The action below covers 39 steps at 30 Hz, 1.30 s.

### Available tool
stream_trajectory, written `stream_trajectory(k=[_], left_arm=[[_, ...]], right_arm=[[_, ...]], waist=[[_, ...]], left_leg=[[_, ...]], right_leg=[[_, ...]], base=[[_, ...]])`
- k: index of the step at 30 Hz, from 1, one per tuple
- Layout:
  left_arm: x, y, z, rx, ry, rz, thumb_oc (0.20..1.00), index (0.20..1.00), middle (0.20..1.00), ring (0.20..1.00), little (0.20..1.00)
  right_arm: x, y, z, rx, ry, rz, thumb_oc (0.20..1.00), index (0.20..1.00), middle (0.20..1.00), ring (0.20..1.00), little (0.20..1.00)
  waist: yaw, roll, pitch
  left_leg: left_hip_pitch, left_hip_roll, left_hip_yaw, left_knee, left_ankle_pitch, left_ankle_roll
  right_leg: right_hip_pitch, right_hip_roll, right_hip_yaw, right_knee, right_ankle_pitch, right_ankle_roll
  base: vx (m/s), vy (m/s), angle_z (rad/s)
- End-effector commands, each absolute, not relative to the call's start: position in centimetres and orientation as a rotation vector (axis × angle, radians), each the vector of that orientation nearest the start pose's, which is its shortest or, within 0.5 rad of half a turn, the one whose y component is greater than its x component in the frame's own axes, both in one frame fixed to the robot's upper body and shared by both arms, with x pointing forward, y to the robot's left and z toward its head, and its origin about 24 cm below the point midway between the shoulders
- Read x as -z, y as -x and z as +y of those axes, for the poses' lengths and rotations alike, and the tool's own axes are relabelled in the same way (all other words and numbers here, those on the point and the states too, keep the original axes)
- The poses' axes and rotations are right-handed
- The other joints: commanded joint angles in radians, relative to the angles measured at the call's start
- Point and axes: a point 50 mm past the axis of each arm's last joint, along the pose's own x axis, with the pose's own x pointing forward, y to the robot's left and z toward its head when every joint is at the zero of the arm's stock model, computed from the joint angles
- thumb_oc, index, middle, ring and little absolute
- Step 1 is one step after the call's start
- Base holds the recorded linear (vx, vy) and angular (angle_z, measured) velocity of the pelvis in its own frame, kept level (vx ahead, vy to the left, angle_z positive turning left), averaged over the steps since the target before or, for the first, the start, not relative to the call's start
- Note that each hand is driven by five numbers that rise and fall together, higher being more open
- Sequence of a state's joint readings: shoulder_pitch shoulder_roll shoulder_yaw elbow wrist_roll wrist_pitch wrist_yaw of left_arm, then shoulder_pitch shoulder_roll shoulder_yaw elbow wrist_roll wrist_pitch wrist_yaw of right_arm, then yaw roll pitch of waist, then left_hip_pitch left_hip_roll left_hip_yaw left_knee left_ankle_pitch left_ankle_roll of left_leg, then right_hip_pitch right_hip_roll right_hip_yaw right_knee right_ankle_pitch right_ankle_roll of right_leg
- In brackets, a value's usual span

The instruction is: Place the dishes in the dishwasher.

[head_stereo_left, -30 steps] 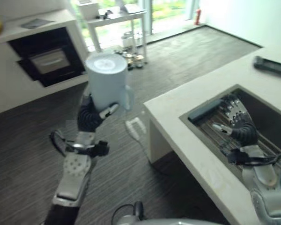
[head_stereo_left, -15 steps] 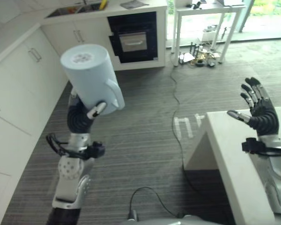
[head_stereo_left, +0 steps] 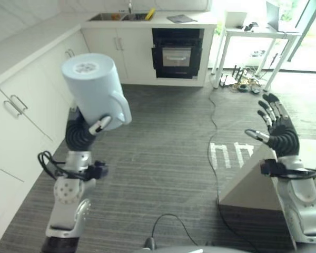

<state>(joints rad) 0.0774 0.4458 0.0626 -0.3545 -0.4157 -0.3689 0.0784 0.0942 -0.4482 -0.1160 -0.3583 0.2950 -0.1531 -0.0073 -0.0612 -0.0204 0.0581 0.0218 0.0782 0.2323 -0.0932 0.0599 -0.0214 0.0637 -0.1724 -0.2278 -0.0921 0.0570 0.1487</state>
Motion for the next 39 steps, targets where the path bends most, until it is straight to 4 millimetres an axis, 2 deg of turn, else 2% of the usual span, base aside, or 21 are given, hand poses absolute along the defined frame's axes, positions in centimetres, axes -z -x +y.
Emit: stream_trajectory(k=[1,2,3,6,10,13,15,16,17,18,20,21,22,25,26,28,29,32,35,37,39], left_arm=[[-17.9,-21.5,22.1,-0.013,0.001,-0.76,0.2,0.2,0.2,0.2,0.2],[-17.9,-21.5,22.1,-0.012,0.001,-0.759,0.2,0.2,0.2,0.2,0.2],[-16.3,-21.8,22.0,-0.07,0.064,-0.708,0.2,0.2,0.2,0.2,0.2],[-16.0,-21.5,22.4,-0.1,0.089,-0.695,0.2,0.2,0.2,0.2,0.2],[-15.7,-21.7,22.7,-0.087,0.114,-0.665,0.2,0.2,0.2,0.2,0.2],[-15.5,-21.9,22.6,-0.071,0.145,-0.633,0.2,0.2,0.2,0.2,0.2],[-15.4,-21.9,22.6,-0.059,0.145,-0.63,0.2,0.2,0.2,0.2,0.2],[-15.6,-21.9,22.5,-0.048,0.148,-0.638,0.2,0.2,0.2,0.2,0.2],[-15.6,-21.9,22.4,-0.04,0.152,-0.638,0.2,0.2,0.2,0.2,0.2],[-15.6,-21.9,22.4,-0.03,0.163,-0.633,0.2,0.2,0.2,0.2,0.2],[-15.1,-21.9,22.7,-0.02,0.224,-0.602,0.2,0.2,0.2,0.2,0.2],[-14.5,-21.5,23.1,-0.034,0.236,-0.583,0.2,0.2,0.2,0.2,0.2],[-14.1,-21.2,23.5,-0.05,0.226,-0.576,0.2,0.2,0.2,0.2,0.2],[-13.3,-20.6,23.9,-0.083,0.219,-0.569,0.2,0.2,0.2,0.2,0.2],[-13.2,-20.4,23.9,-0.084,0.213,-0.575,0.2,0.2,0.2,0.2,0.2],[-13.4,-20.3,23.9,-0.085,0.205,-0.582,0.2,0.2,0.2,0.2,0.2],[-13.8,-20.6,23.8,-0.077,0.19,-0.589,0.2,0.2,0.2,0.2,0.2],[-14.6,-21.4,23.4,-0.044,0.165,-0.599,0.2,0.2,0.2,0.2,0.2],[-15.2,-22.1,23.1,-0.003,0.144,-0.589,0.2,0.2,0.2,0.2,0.2],[-14.9,-22.2,22.9,0.012,0.143,-0.564,0.2,0.2,0.2,0.2,0.2],[-14.8,-22.1,22.8,0.011,0.125,-0.559,0.2,0.2,0.2,0.2,0.2]], right_arm=[[-16.1,-22.4,-22.7,-0.022,0.189,-0.532,1.0,1.0,1.0,1.0,1.0],[-16.0,-22.4,-22.7,-0.028,0.192,-0.531,1.0,1.0,1.0,1.0,1.0],[-15.2,-22.0,-20.5,-0.17,0.027,-0.553,1.0,1.0,1.0,1.0,1.0],[-15.4,-22.3,-20.2,-0.211,0.023,-0.548,1.0,1.0,1.0,1.0,1.0],[-15.2,-22.1,-20.8,-0.178,0.075,-0.53,1.0,1.0,1.0,1.0,1.0],[-15.0,-22.0,-21.0,-0.168,0.075,-0.512,1.0,1.0,1.0,1.0,1.0],[-14.9,-22.0,-21.5,-0.153,0.089,-0.504,1.0,1.0,1.0,1.0,1.0],[-14.9,-21.9,-21.8,-0.146,0.105,-0.503,1.0,1.0,1.0,1.0,1.0],[-14.8,-21.9,-21.9,-0.143,0.118,-0.496,1.0,1.0,1.0,1.0,1.0],[-14.6,-21.9,-22.0,-0.146,0.142,-0.488,1.0,1.0,1.0,1.0,1.0],[-14.2,-21.8,-22.2,-0.152,0.206,-0.453,1.0,1.0,1.0,1.0,1.0],[-13.9,-21.5,-22.8,-0.152,0.216,-0.421,1.0,1.0,1.0,1.0,1.0],[-13.7,-21.4,-23.3,-0.149,0.214,-0.409,1.0,1.0,1.0,1.0,1.0],[-13.6,-20.8,-24.1,-0.143,0.227,-0.407,1.0,1.0,1.0,1.0,1.0],[-13.7,-20.8,-24.1,-0.141,0.229,-0.412,1.0,1.0,1.0,1.0,1.0],[-13.8,-20.7,-23.9,-0.143,0.227,-0.417,1.0,1.0,1.0,1.0,1.0],[-13.8,-20.6,-23.8,-0.139,0.216,-0.416,1.0,1.0,1.0,1.0,1.0],[-13.7,-20.8,-23.5,-0.119,0.183,-0.411,1.0,1.0,1.0,1.0,1.0],[-13.4,-21.3,-22.9,-0.092,0.164,-0.408,1.0,1.0,1.0,1.0,1.0],[-13.1,-21.4,-22.6,-0.089,0.151,-0.403,1.0,1.0,1.0,1.0,1.0],[-12.8,-21.4,-22.1,-0.102,0.14,-0.402,1.0,1.0,1.0,1.0,1.0]], waist=[[0.001,0.004,-0.017],[-0.001,0.005,-0.019],[0.017,-0.003,0.002],[0.027,-0.002,-0.01],[0.013,0.001,-0.015],[0.006,0.001,-0.011],[0.005,-0.014,0.017],[0.008,-0.029,0.046],[0.004,-0.032,0.061],[0.002,-0.031,0.071],[-0.007,-0.023,0.076],[-0.011,-0.008,0.072],[-0.01,0.004,0.07],[0.003,0.021,0.077],[0.008,0.02,0.078],[0.01,0.019,0.073],[0.01,0.015,0.065],[0.026,0.002,0.047],[0.045,-0.016,0.032],[0.053,-0.018,0.03],[0.06,-0.013,0.036]], left_leg=[[0.078,0.038,0.008,0.006,-0.098,-0.043],[0.078,0.038,0.007,0.006,-0.097,-0.043],[0.063,-0.14,-0.299,0.006,-0.095,0.038],[0.064,-0.13,-0.282,0.006,-0.091,0.034],[0.063,-0.099,-0.243,0.006,-0.083,0.018],[0.085,-0.068,-0.183,0.006,-0.077,-0.003],[0.036,-0.064,-0.127,0.182,-0.082,-0.032],[-0.062,-0.065,-0.122,0.373,-0.048,-0.048],[-0.123,-0.057,-0.116,0.468,-0.042,-0.054],[-0.153,-0.043,-0.108,0.482,-0.04,-0.055],[-0.144,0.003,-0.064,0.358,-0.032,-0.057],[-0.094,0.033,-0.048,0.148,0.005,-0.064],[-0.079,0.059,-0.067,0.034,0.047,-0.077],[-0.155,0.101,-0.134,0.006,0.13,-0.111],[-0.16,0.098,-0.146,0.006,0.112,-0.104],[-0.144,0.093,-0.122,0.006,0.102,-0.1],[-0.126,0.077,-0.097,0.006,0.088,-0.088],[-0.106,0.042,-0.083,0.006,0.059,-0.059],[-0.076,-0.018,-0.119,0.006,0.026,-0.008],[-0.054,-0.05,-0.144,0.006,0.007,0.016],[-0.032,-0.063,-0.144,0.006,-0.009,0.029]], right_leg=[[-0.007,-0.004,-0.029,0.005,0.007,0.023],[-0.006,0.001,-0.022,0.005,0.004,0.021],[-0.029,0.162,0.229,0.011,-0.006,-0.048],[-0.011,0.172,0.238,0.005,-0.018,-0.056],[0.005,0.178,0.214,0.005,-0.037,-0.064],[0.014,0.178,0.195,0.005,-0.047,-0.071],[0.034,0.165,0.191,0.005,-0.054,-0.085],[0.041,0.155,0.188,0.005,-0.047,-0.102],[0.041,0.153,0.181,0.005,-0.041,-0.11],[0.045,0.154,0.175,0.005,-0.041,-0.111],[0.058,0.158,0.163,0.005,-0.054,-0.102],[0.07,0.159,0.159,0.005,-0.073,-0.088],[0.082,0.163,0.166,0.005,-0.086,-0.083],[0.151,0.173,0.186,0.005,-0.133,-0.09],[0.163,0.166,0.198,0.005,-0.143,-0.09],[0.183,0.146,0.192,0.005,-0.146,-0.078],[0.204,0.117,0.177,0.014,-0.147,-0.054],[0.207,0.081,0.144,0.065,-0.161,-0.024],[0.126,0.04,0.136,0.256,-0.098,0.014],[0.064,0.042,0.149,0.411,-0.05,0.017],[0.01,0.042,0.128,0.536,-0.017,0.017]], base=[[0.02,-0.091,-0.11],[0.02,-0.092,-0.15],[0.0,-0.08,-0.43],[0.03,-0.151,-0.27],[0.12,-0.176,0.08],[0.15,-0.152,0.08],[0.12,-0.166,0.12],[0.04,-0.16,0.52],[0.06,-0.109,0.93],[0.11,-0.029,1.1],[0.27,0.128,0.53],[0.44,0.306,0.13],[0.44,0.321,0.17],[0.39,0.318,0.0],[0.43,0.412,-0.11],[0.36,0.388,-0.43],[0.41,0.45,-0.53],[0.36,0.366,-0.12],[0.35,0.367,0.39],[0.32,0.317,0.57],[0.23,0.239,0.38]])
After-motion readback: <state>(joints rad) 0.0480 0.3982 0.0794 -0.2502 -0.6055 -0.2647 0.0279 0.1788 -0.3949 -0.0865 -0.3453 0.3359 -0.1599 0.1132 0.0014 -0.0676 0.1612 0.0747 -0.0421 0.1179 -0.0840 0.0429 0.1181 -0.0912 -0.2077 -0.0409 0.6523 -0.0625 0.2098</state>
